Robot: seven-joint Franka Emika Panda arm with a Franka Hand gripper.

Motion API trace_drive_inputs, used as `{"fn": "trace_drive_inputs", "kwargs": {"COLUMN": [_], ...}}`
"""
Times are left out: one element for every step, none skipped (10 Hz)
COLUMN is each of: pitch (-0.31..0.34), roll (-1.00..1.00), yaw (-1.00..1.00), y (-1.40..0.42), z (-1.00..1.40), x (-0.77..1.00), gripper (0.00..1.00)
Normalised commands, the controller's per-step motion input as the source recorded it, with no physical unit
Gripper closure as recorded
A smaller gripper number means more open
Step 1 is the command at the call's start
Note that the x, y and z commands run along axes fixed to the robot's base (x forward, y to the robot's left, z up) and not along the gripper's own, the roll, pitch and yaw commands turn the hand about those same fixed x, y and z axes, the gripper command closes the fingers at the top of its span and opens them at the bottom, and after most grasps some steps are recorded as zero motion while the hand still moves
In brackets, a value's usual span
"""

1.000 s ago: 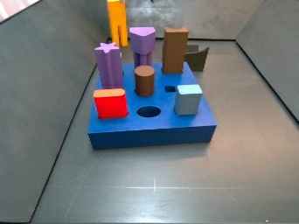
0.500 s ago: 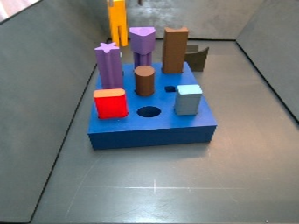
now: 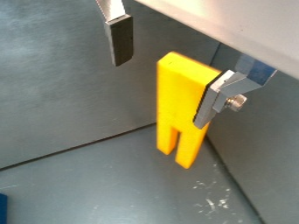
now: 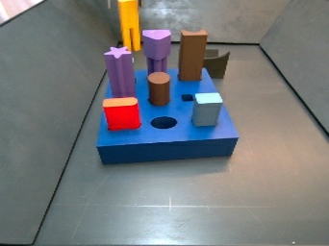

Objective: Pick up the double-square object. Move up. Move to above the board. Insert the double-square object.
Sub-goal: Pick up the double-square object.

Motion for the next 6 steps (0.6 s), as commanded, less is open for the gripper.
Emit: {"fn": "trace_drive_inputs", "kwargs": {"pitch": [0.084, 0.039, 0.0, 0.0, 0.0, 0.0], "roll": [0.01, 0.02, 0.01, 0.07, 0.07, 0.09], "yaw": [0.15, 0.21, 0.32, 0.41, 0.41, 0.32], "y": [0.26, 0.22, 0.18, 0.15, 0.18, 0.13], "z": [-0.04, -0.11, -0.2, -0.21, -0.19, -0.23], "x": [0.29, 0.2, 0.06, 0.0, 0.0, -0.01], "gripper": [0.0, 0.0, 0.0, 0.0, 0.0, 0.0]}}
